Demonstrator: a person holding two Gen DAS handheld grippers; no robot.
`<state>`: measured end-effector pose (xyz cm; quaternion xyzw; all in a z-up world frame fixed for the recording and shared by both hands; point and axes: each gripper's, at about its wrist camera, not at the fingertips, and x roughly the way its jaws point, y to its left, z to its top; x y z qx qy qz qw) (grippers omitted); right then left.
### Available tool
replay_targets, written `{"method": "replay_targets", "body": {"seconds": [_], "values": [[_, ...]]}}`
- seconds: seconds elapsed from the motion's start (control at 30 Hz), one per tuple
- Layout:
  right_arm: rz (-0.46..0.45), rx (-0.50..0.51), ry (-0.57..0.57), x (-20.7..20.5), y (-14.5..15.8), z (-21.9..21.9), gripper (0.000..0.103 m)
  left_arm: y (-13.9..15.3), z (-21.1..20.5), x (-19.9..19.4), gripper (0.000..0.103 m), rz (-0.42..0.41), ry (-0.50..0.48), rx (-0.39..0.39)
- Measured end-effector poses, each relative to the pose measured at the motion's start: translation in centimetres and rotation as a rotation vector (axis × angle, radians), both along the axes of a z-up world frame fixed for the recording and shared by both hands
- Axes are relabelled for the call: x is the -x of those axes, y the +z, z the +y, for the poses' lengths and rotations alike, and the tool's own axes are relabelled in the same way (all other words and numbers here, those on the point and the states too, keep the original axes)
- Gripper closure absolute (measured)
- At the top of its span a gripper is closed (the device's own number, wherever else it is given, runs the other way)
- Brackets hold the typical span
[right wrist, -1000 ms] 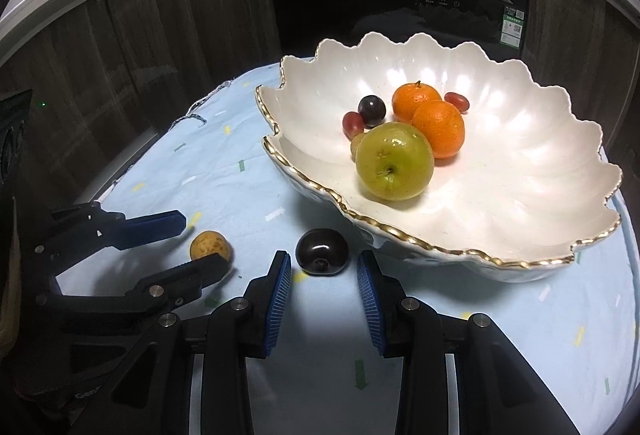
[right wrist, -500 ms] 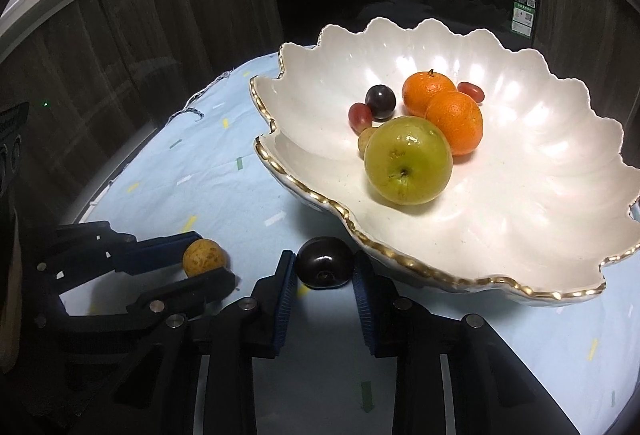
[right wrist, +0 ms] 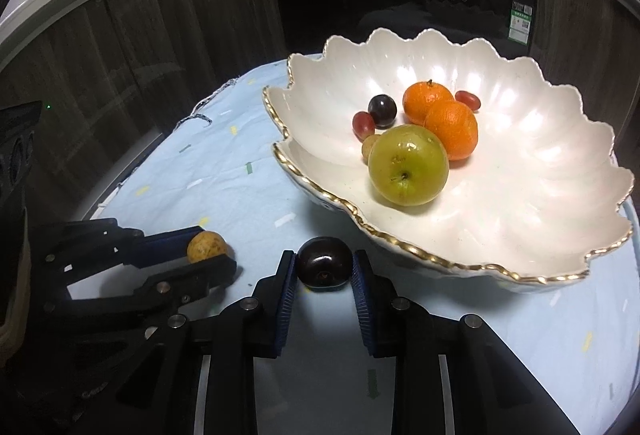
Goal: Organize fruits
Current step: 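Grasp the brown round fruit with the left tool while the right tool grasps the dark plum, then carry the brown fruit and plum over the white bowl and open both tools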
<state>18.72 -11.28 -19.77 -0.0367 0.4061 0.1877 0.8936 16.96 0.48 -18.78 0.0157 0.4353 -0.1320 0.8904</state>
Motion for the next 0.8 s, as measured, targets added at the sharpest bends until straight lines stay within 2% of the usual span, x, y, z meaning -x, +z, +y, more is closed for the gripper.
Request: {"method": "replay_targets", "body": {"seconds": [0.8], "values": [[-0.065, 0.033, -0.04, 4.8, 4.8, -1.5, 0.074, 3.9, -1.5, 2.7, 0.076, -0.045, 0.022, -0.034]]}}
